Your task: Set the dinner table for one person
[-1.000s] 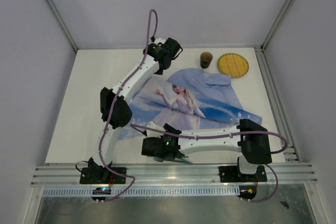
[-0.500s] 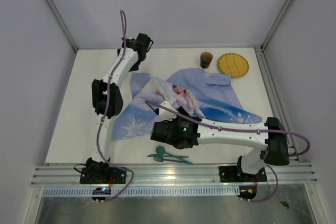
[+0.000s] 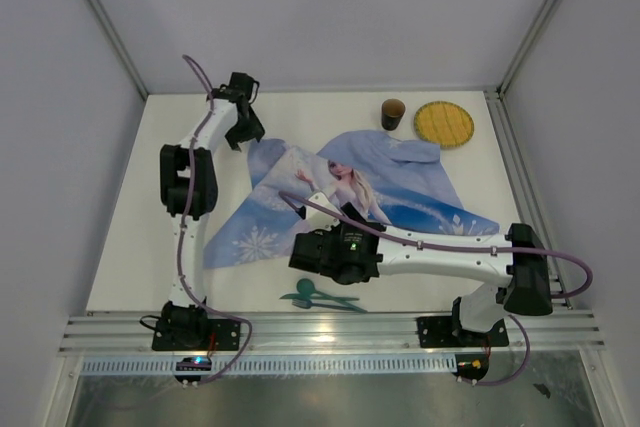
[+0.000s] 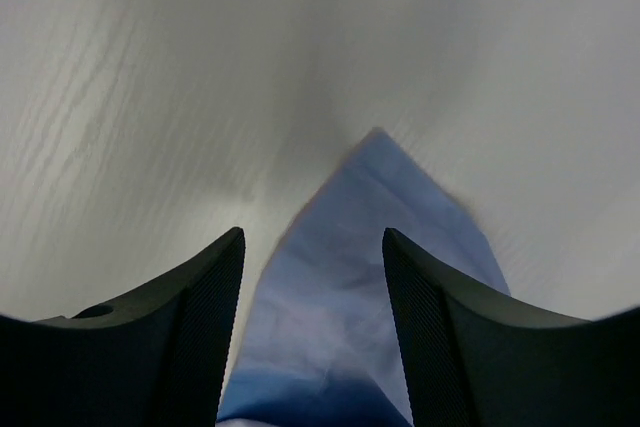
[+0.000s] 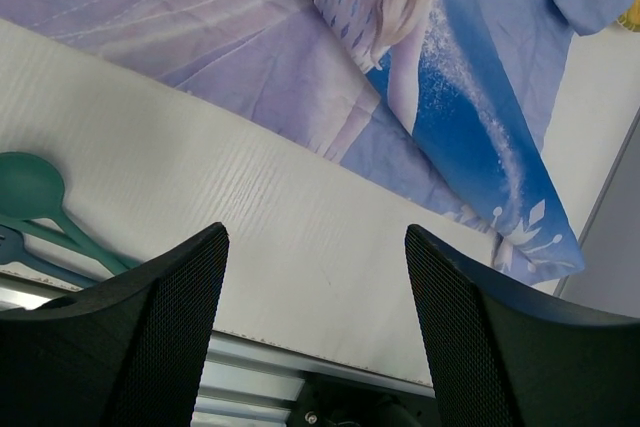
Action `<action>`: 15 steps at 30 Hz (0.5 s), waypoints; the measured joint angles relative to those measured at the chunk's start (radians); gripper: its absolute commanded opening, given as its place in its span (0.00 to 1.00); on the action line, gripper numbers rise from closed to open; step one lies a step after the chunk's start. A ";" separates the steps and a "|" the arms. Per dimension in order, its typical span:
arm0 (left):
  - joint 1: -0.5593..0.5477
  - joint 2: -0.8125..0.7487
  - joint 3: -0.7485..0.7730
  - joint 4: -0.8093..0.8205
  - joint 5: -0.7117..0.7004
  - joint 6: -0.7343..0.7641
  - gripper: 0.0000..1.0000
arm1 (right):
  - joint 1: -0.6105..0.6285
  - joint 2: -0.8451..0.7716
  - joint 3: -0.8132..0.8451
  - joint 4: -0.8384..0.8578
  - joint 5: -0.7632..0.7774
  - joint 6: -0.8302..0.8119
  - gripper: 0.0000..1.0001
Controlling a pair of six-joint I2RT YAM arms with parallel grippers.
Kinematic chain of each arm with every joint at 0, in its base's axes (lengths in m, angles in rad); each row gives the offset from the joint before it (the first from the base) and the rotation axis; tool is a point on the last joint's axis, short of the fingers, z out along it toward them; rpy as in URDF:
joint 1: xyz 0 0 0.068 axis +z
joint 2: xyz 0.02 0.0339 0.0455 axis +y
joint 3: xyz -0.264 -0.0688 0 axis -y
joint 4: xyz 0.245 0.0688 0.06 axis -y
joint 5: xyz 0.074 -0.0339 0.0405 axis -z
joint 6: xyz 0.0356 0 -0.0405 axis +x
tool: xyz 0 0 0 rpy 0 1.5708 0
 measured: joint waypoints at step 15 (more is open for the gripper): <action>0.041 0.000 -0.005 0.160 0.154 -0.160 0.59 | 0.000 -0.016 0.000 -0.021 0.012 0.019 0.76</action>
